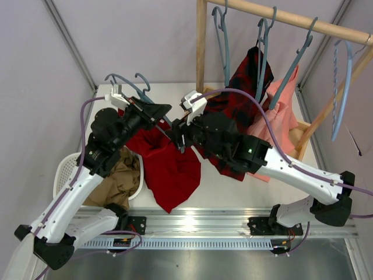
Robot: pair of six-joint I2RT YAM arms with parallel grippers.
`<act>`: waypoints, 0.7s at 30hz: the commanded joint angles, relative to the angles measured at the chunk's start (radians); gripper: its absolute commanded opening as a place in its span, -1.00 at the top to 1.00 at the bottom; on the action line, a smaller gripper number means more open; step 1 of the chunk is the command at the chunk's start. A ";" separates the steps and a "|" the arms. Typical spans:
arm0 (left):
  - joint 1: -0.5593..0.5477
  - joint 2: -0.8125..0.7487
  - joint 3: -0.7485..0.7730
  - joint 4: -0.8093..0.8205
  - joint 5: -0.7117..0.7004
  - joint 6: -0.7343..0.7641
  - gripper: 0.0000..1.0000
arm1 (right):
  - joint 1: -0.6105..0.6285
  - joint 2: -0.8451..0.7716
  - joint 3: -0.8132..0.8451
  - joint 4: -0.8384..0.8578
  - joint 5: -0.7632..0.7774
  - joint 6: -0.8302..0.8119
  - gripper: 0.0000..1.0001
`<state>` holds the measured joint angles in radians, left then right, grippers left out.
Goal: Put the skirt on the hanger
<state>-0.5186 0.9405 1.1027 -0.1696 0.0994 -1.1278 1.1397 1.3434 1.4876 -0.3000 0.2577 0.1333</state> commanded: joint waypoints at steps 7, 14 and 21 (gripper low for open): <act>-0.003 -0.009 0.008 0.117 0.037 -0.170 0.97 | -0.020 0.051 0.059 0.130 0.072 -0.098 0.06; -0.003 -0.032 0.009 0.099 -0.013 -0.245 0.97 | -0.041 0.080 0.062 0.142 0.077 -0.093 0.38; -0.003 0.000 0.019 0.087 0.008 -0.251 0.95 | -0.047 0.100 0.114 0.130 0.103 -0.089 1.00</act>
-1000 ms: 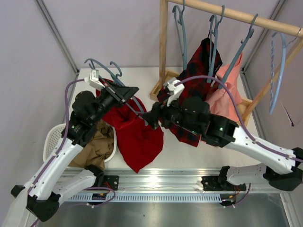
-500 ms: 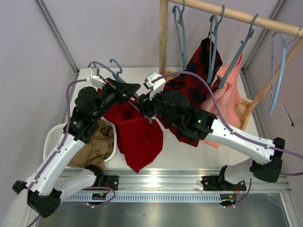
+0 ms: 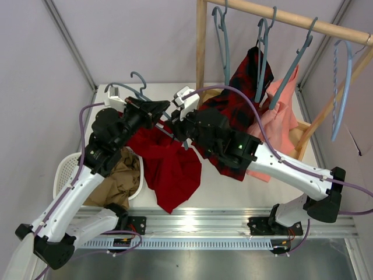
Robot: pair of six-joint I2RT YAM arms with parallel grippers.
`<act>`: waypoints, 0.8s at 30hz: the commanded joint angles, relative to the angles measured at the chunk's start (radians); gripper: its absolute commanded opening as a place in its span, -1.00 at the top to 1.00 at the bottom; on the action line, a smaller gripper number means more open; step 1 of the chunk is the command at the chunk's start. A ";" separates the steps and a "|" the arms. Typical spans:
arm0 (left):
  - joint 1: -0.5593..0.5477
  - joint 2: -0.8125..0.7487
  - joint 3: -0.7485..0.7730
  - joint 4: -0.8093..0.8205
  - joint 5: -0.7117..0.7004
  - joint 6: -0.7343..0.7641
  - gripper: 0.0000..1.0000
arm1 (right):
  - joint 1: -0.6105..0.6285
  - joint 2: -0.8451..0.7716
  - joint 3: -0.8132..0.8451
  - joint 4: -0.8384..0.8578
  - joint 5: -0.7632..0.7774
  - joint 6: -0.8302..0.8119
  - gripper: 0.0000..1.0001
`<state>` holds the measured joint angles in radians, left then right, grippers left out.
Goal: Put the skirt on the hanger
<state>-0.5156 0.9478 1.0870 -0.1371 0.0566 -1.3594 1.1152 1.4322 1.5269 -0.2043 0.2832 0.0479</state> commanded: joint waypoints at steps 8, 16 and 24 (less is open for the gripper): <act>-0.004 0.016 0.189 -0.091 0.016 0.253 0.05 | -0.071 0.011 0.213 -0.107 0.109 0.040 1.00; 0.020 -0.030 0.366 -0.260 -0.043 0.517 -0.99 | -0.117 0.063 0.413 -0.234 0.113 0.043 1.00; 0.020 -0.148 0.196 -0.524 -0.379 0.674 -0.95 | -0.117 0.224 0.806 -0.412 0.129 0.049 1.00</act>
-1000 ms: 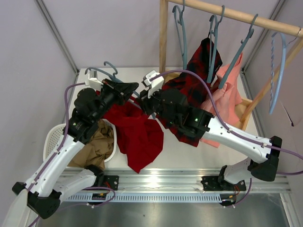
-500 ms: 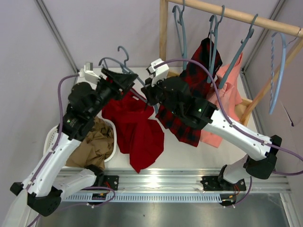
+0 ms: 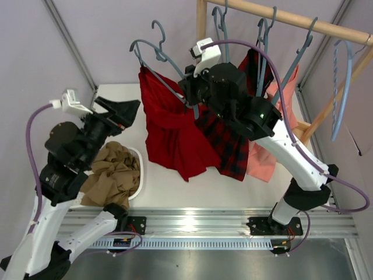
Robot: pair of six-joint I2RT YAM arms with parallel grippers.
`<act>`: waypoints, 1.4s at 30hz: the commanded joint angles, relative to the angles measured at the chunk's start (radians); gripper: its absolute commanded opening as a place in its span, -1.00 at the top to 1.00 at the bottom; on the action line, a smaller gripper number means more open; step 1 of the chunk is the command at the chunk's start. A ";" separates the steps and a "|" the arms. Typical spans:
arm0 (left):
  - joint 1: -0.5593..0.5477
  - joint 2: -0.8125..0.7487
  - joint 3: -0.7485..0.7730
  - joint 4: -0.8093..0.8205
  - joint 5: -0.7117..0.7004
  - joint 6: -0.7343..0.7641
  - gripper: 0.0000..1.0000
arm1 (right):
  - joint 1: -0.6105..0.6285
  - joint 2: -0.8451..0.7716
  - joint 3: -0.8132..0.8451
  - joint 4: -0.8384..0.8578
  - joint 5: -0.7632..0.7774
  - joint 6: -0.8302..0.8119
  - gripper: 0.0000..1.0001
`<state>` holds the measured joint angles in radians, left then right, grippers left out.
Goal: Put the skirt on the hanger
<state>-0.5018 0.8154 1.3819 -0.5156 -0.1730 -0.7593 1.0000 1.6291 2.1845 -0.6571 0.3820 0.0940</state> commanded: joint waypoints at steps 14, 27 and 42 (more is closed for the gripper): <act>-0.004 -0.088 -0.501 0.204 -0.013 -0.512 -0.75 | 0.006 -0.040 -0.183 0.278 0.129 0.207 1.00; -0.170 0.040 -0.517 0.221 -0.256 -0.710 -0.68 | 0.003 -0.020 -0.141 0.327 0.118 0.193 1.00; -0.172 0.128 -0.569 0.351 -0.388 -0.795 -0.53 | -0.003 -0.063 -0.184 0.364 0.100 0.182 1.00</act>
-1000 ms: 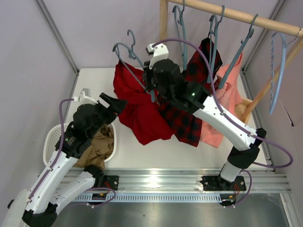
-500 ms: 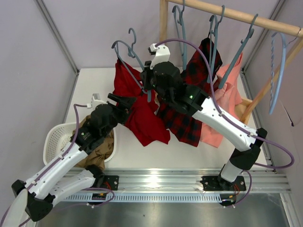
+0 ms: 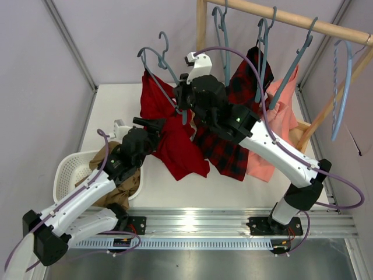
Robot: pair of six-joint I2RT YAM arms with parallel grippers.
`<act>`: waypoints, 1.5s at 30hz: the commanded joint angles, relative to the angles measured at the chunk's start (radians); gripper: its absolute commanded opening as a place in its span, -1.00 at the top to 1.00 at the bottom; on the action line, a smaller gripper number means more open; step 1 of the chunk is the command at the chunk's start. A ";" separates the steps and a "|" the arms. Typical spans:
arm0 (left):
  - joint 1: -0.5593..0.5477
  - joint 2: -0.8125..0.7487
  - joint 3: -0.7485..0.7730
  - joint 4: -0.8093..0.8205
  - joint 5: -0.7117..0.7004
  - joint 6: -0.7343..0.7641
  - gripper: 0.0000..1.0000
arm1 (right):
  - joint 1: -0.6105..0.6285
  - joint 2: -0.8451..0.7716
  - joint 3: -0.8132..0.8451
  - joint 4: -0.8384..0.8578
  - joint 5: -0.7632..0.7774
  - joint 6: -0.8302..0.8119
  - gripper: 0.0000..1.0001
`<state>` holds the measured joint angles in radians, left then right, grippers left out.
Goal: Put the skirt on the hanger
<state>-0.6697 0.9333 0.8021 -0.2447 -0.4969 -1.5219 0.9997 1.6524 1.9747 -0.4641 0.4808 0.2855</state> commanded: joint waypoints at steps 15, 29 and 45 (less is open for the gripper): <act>0.056 0.039 0.141 0.087 -0.140 0.176 1.00 | -0.024 -0.118 -0.053 0.190 0.013 -0.037 1.00; -0.007 0.457 1.142 -0.711 0.034 1.115 -0.41 | -0.030 -0.054 0.092 0.050 -0.008 -0.108 1.00; -0.010 0.253 0.932 -0.809 0.000 1.164 -0.99 | -0.033 -0.042 0.180 0.033 -0.011 -0.143 1.00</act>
<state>-0.6769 1.1893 1.7962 -1.0183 -0.4683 -0.3996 0.9710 1.6249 2.0384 -0.5312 0.4656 0.1757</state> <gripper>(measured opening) 0.994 0.157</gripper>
